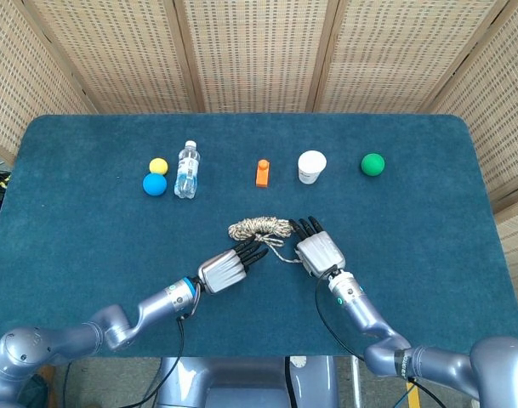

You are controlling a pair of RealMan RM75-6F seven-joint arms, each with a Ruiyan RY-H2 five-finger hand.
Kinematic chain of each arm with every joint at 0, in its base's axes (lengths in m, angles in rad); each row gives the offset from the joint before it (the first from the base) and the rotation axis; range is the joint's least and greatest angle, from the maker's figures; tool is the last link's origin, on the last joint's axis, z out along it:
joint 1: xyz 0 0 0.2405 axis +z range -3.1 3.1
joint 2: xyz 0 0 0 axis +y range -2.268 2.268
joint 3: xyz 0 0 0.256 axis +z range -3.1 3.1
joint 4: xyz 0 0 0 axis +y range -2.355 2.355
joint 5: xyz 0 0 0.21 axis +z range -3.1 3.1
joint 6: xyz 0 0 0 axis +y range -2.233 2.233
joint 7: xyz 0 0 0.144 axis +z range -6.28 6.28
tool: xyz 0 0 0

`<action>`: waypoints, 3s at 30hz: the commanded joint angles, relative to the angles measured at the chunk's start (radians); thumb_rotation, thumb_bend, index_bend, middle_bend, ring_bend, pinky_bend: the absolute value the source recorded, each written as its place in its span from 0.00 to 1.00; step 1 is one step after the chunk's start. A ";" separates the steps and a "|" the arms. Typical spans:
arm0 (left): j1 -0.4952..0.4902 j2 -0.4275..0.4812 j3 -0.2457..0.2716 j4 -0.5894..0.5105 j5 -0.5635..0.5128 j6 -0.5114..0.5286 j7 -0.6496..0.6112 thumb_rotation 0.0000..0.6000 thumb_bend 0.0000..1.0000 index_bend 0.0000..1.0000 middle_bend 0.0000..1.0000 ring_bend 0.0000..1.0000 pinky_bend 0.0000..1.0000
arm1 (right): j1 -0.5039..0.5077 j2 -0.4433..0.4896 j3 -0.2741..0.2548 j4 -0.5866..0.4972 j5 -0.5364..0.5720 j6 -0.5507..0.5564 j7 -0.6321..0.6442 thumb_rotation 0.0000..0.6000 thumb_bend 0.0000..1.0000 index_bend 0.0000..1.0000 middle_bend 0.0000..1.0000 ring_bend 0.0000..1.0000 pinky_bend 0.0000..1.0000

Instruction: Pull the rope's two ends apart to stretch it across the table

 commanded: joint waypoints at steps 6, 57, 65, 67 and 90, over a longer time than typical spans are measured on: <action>-0.001 -0.010 0.005 0.010 -0.004 0.001 0.001 1.00 0.39 0.60 0.00 0.00 0.00 | -0.001 0.002 0.000 0.000 0.000 0.001 -0.001 1.00 0.53 0.67 0.00 0.00 0.00; 0.160 0.220 -0.004 0.071 -0.102 0.214 -0.322 1.00 0.60 0.70 0.00 0.00 0.00 | -0.032 0.090 0.013 -0.007 -0.008 0.091 -0.078 1.00 0.53 0.68 0.00 0.00 0.00; 0.213 0.254 -0.003 0.207 -0.132 0.239 -0.458 1.00 0.60 0.70 0.00 0.00 0.00 | -0.047 0.155 0.031 0.018 0.024 0.110 -0.116 1.00 0.53 0.68 0.00 0.00 0.00; 0.223 0.255 0.000 0.239 -0.132 0.247 -0.493 1.00 0.60 0.70 0.00 0.00 0.00 | -0.053 0.176 0.032 0.014 0.028 0.115 -0.124 1.00 0.53 0.68 0.00 0.00 0.00; 0.271 0.281 0.001 0.218 -0.130 0.297 -0.628 1.00 0.00 0.00 0.00 0.00 0.00 | -0.107 0.227 0.046 -0.042 0.050 0.171 -0.080 1.00 0.00 0.00 0.00 0.00 0.00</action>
